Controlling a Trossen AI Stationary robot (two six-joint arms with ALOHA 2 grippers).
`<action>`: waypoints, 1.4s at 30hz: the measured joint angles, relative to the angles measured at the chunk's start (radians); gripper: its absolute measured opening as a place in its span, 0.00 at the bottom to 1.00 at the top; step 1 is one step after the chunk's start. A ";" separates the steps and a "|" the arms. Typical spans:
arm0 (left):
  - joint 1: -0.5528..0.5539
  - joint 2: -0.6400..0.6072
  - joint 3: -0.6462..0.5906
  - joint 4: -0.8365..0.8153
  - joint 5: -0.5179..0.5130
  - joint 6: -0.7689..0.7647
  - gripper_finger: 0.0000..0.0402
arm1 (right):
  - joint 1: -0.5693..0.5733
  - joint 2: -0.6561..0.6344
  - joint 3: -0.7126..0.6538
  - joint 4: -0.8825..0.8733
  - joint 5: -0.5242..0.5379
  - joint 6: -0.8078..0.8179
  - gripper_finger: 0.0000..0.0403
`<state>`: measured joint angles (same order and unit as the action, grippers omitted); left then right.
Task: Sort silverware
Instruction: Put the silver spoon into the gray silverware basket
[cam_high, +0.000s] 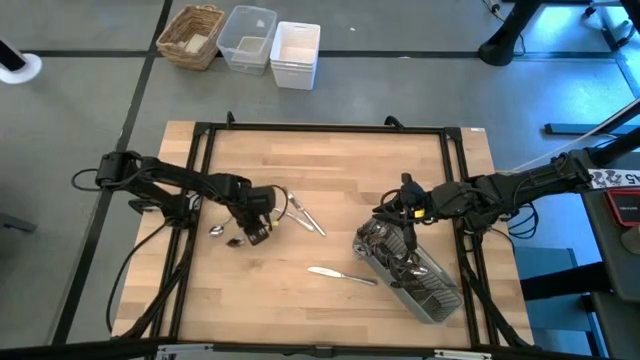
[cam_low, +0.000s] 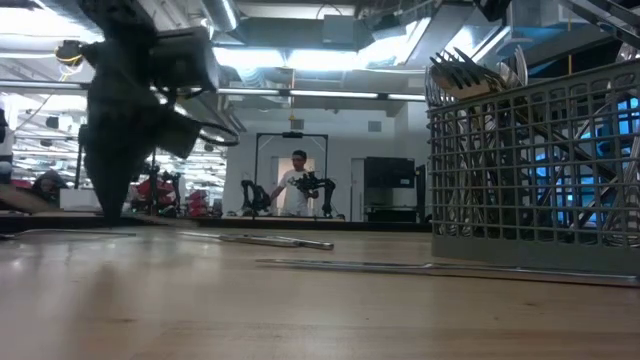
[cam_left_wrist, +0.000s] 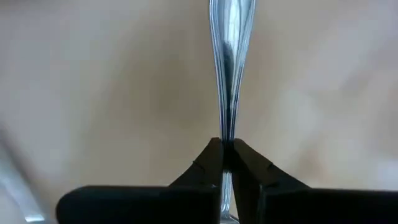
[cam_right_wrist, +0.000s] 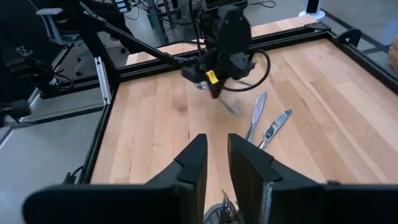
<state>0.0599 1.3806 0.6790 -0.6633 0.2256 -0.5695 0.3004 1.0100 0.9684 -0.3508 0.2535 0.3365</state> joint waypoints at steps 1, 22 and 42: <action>0.000 0.001 0.013 0.000 0.052 0.000 0.02 | 0.000 0.000 0.000 -0.001 0.000 -0.006 0.17; -0.105 0.026 0.244 1.066 0.277 -1.246 0.02 | 0.000 -0.079 0.000 -0.078 0.043 -0.096 0.17; -0.191 0.686 0.844 1.353 0.209 -1.886 0.03 | 0.000 -0.158 0.000 -0.236 0.095 -0.162 0.17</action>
<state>-0.1312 2.0666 1.5229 0.6901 0.4348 -2.4558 0.3008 0.8524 0.9680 -0.5872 0.3481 0.1749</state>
